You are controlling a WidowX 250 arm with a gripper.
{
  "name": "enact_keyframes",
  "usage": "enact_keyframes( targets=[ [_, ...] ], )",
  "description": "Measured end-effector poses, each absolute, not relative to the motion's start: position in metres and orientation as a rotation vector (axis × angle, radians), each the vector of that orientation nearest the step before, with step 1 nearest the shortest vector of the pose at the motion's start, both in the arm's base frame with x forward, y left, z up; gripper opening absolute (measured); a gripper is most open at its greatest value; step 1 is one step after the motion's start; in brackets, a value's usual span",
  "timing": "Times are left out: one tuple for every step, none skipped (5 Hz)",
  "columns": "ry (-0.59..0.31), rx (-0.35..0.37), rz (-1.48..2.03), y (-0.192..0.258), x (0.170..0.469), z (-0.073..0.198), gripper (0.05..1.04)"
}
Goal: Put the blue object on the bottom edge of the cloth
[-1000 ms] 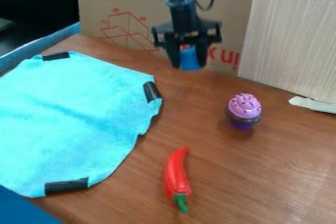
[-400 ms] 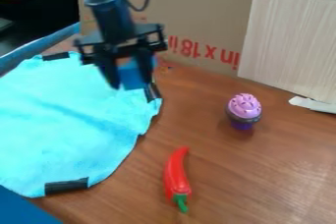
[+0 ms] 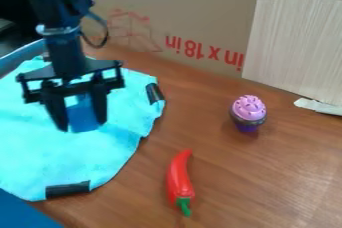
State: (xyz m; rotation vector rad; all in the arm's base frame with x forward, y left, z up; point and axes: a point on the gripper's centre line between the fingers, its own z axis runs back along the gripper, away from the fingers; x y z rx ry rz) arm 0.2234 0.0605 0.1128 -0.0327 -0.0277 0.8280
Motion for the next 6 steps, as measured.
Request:
enact_keyframes(
  targets=[
    [-0.046,0.021,0.862,0.072,0.218,0.104,0.595],
    [-0.054,0.072,0.896,0.088,0.214,0.087,0.595],
    [-0.038,0.099,0.899,0.094,0.211,0.076,0.595],
    [-0.004,0.103,0.881,0.092,0.203,0.071,0.595],
    [0.007,0.125,0.873,0.09,0.198,0.068,0.635],
    [-0.041,0.133,0.875,0.09,0.199,0.075,0.923]
  ],
)
